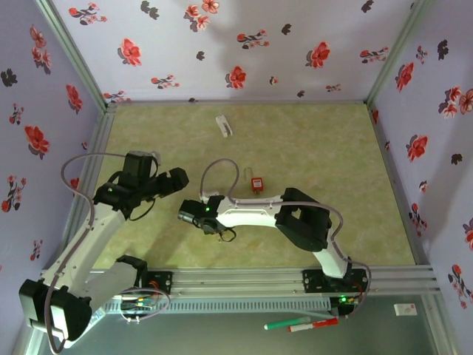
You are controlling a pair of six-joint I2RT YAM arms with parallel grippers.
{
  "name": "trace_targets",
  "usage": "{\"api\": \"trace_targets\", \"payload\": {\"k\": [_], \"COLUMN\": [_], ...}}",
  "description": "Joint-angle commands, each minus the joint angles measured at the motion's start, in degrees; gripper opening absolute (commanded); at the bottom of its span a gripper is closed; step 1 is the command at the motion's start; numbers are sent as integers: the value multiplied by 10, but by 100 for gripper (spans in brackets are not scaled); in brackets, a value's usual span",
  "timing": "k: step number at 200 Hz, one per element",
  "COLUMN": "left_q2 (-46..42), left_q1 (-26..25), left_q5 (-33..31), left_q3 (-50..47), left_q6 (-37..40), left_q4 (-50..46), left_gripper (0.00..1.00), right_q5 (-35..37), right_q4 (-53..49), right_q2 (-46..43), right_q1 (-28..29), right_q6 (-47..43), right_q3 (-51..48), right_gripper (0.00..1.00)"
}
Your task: Unlock with the key
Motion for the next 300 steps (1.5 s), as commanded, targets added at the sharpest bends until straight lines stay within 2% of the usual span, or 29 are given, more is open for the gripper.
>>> {"api": "trace_targets", "payload": {"k": [1,27,46,55,77,105,116,129,147,163,202,248,300], "left_q2": [-10,-16,-23,-25,-26,-27,-25,-20,-13,-7,-6,-12,-8], "left_q1": [5,8,8,9,8,9,9,10,10,10,9,9,10], "left_q5": [1,11,34,41,47,41,42,44,44,48,56,58,57], "left_q3": [-9,-16,-27,-30,-32,-37,-42,-45,-44,-40,-46,-52,-54], "left_q6": [15,8,2,1,3,7,6,5,8,12,20,28,29], "left_q4": [-10,-2,22,30,38,38,41,44,45,46,47,41,48], "left_gripper": [89,89,90,89,90,90,90,90,90,90,90,90,90], "right_q5": [17,32,31,6,-129,-153,-151,-149,-145,-142,-122,-70,-72], "right_q4": [-26,-23,11,40,80,24,3,-32,-32,-16,24,-24,-23], "right_q2": [-4,-51,-126,-171,-251,-266,-252,-220,-192,-168,-108,-68,-42], "right_q1": [3,3,0,-11,-68,-92,-93,-94,-80,-72,-63,-66,-73], "right_q6": [8,-10,-77,-114,-155,-193,-189,-160,-107,-53,11,11,6], "right_q3": [2,-19,-49,-76,-128,-108,-98,-79,-77,-84,-80,-46,-37], "right_gripper": [36,22,16,14,13,7,12,37,56,63,65,63,60]}}
